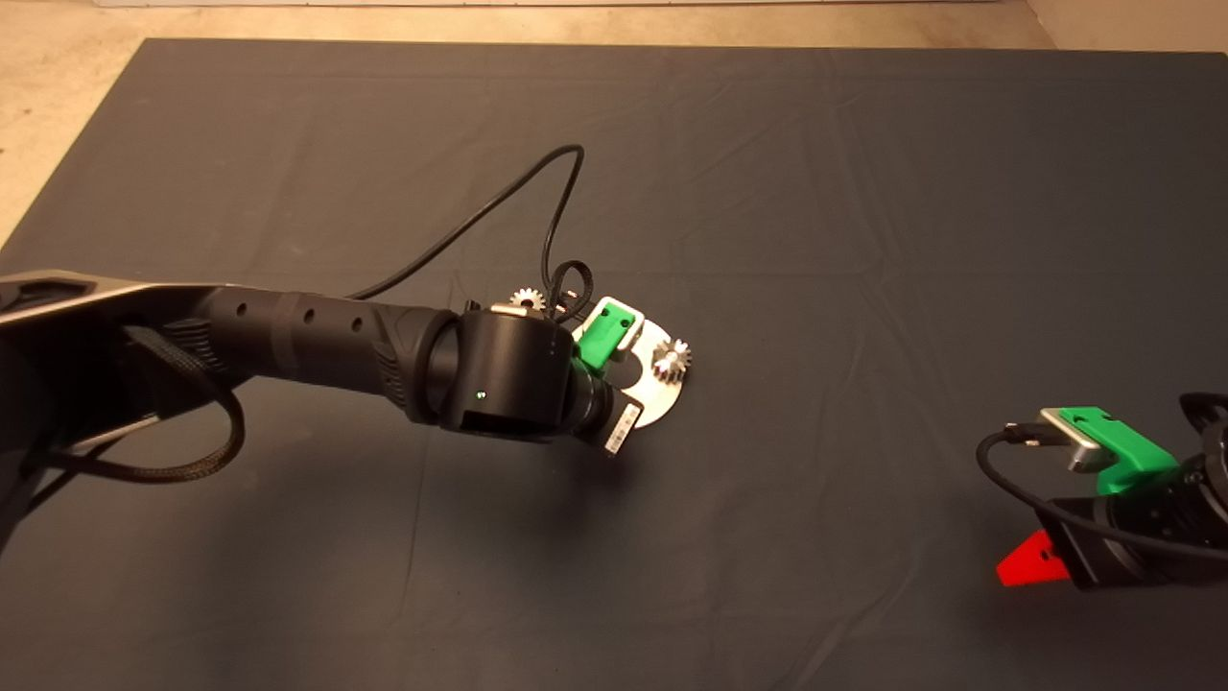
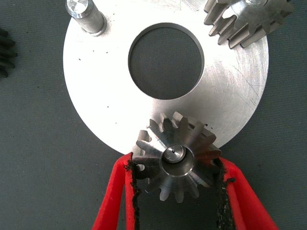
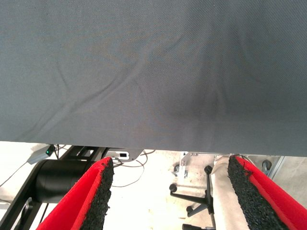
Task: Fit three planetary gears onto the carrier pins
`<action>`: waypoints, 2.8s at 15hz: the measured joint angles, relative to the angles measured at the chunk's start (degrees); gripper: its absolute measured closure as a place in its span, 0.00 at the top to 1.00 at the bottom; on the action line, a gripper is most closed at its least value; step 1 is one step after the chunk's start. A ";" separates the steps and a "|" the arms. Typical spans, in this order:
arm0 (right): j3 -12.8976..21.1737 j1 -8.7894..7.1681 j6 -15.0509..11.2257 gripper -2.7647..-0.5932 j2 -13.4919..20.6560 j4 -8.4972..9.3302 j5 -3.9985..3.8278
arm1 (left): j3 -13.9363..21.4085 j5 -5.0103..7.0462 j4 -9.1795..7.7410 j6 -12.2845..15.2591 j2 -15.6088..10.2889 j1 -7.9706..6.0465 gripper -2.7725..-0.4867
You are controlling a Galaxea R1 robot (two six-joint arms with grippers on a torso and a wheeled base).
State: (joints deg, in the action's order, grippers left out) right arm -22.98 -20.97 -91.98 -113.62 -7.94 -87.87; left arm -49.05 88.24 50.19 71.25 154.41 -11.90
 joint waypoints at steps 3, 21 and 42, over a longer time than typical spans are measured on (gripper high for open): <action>0.00 0.00 0.00 0.54 0.00 0.00 0.00 | 0.00 0.00 0.01 0.00 0.00 -0.02 0.15; 0.00 0.00 0.00 0.54 0.00 0.00 -0.02 | 1.24 -0.80 -2.87 -1.42 -4.26 -8.90 0.31; 0.00 0.02 0.00 0.54 -0.02 0.00 0.00 | -12.91 -4.72 3.89 -11.89 -8.11 -1.18 0.44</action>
State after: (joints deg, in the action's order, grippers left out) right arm -22.98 -20.94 -91.98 -113.64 -7.94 -87.87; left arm -61.96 83.52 54.08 59.36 146.30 -13.08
